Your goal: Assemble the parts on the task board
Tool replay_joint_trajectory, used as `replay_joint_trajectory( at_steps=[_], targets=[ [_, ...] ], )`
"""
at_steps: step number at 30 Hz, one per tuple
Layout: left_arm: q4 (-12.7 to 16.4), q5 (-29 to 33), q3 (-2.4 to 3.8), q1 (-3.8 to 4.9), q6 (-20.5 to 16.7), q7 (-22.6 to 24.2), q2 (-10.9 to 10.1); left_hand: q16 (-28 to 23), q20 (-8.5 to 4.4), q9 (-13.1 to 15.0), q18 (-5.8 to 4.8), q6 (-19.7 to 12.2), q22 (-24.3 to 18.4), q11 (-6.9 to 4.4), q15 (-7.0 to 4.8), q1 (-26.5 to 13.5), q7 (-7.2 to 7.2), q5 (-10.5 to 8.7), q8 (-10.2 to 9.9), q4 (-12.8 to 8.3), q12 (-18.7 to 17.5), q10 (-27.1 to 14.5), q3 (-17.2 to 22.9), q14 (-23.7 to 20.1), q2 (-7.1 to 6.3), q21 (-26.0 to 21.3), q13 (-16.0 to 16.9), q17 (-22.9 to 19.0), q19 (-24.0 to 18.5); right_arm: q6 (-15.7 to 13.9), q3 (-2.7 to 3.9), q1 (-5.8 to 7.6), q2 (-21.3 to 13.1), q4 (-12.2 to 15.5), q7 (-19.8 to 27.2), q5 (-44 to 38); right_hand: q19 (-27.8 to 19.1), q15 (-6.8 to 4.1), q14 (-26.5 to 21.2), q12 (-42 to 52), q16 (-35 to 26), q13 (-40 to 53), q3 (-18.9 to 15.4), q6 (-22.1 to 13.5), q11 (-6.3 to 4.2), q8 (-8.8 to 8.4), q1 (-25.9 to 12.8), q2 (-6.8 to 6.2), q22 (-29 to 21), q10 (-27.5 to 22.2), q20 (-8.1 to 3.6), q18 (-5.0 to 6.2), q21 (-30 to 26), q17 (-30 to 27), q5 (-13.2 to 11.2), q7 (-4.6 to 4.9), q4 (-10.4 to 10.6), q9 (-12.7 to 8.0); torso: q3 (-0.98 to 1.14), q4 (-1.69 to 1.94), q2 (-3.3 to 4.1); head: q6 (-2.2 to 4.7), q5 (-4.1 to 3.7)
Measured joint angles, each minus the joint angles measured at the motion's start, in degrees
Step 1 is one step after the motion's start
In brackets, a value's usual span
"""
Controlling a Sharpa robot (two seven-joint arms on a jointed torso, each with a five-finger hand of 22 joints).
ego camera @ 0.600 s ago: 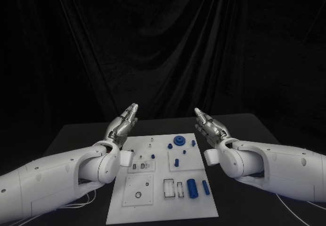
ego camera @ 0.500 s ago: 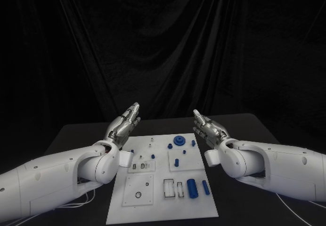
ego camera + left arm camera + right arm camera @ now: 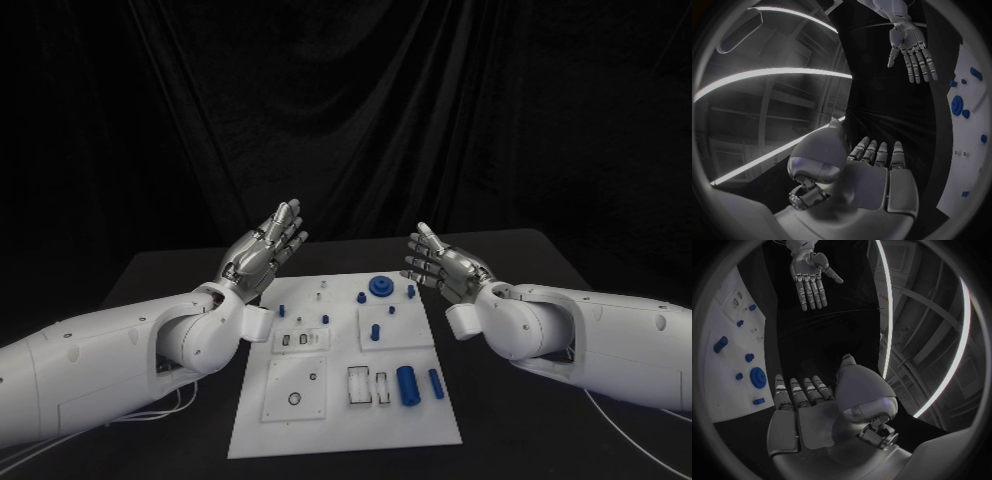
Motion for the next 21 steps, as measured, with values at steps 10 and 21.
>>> replay_joint_trajectory(
  at_steps=[10,21],
  targets=[
    [-0.16,0.30,-0.01,-0.01,2.29,0.69,-1.71,0.00,1.84,0.39,0.00,2.76,0.00,0.62,1.29,1.35,1.52,2.52,0.89,0.00,0.70,0.19,0.00,-0.04,0.59,0.00,0.15,-0.03,0.00,3.53,-0.04,1.26,-0.98,-0.87,-0.98,0.41,15.25,1.66,11.95,15.19,9.58,1.23,2.51,8.58,4.05,6.03,10.17,-1.44,1.39,5.53,0.20,-0.01,6.33,1.20,7.94,3.73,-1.86,1.19,-0.16,0.09,0.16,-2.17,0.52],
    [0.71,-0.02,0.00,0.30,2.43,0.88,-4.96,0.00,2.67,0.63,0.00,4.79,0.00,1.44,1.66,2.97,2.51,5.06,1.44,0.00,1.60,0.60,0.00,-0.01,0.69,0.00,0.29,-0.04,0.02,7.53,-0.01,7.49,-1.79,-2.51,-6.08,-8.91,31.22,2.17,26.60,23.91,16.03,1.80,6.80,16.64,6.08,7.94,22.43,-3.17,2.37,13.53,-0.03,-0.02,11.93,2.10,12.52,4.87,-11.70,1.60,-1.05,0.70,1.96,-2.54,0.56]
  ],
)
